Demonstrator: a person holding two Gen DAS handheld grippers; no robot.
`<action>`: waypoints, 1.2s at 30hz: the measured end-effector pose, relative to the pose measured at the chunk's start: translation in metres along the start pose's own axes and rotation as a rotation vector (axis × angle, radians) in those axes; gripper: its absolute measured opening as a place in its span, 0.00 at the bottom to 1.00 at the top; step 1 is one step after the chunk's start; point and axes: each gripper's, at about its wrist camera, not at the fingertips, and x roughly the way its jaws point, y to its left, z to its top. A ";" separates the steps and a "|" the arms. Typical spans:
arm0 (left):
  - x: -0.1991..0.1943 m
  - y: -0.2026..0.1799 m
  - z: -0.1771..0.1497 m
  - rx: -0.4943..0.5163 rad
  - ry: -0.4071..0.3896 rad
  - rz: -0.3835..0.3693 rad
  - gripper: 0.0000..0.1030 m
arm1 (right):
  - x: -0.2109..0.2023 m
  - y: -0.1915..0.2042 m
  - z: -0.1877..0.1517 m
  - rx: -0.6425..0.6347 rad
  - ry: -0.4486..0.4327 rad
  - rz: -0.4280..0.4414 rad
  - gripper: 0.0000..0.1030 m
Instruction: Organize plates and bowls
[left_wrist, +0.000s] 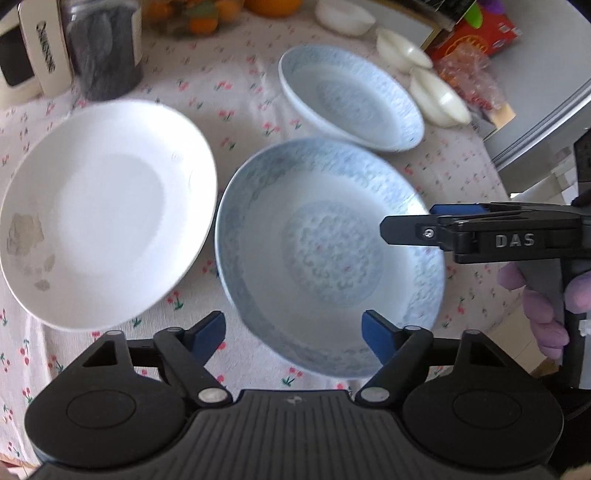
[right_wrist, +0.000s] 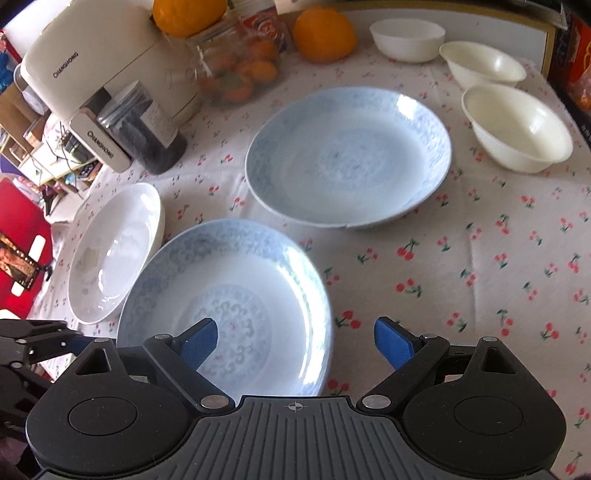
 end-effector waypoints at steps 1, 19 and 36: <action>0.001 0.002 0.000 -0.006 0.007 -0.002 0.70 | 0.001 0.000 -0.001 0.002 0.006 0.008 0.91; 0.000 0.007 -0.003 -0.032 -0.012 0.012 0.27 | 0.010 0.002 -0.005 0.005 0.023 0.042 0.60; -0.020 0.010 -0.001 -0.050 -0.064 -0.026 0.23 | -0.008 -0.003 0.001 0.010 -0.041 -0.026 0.20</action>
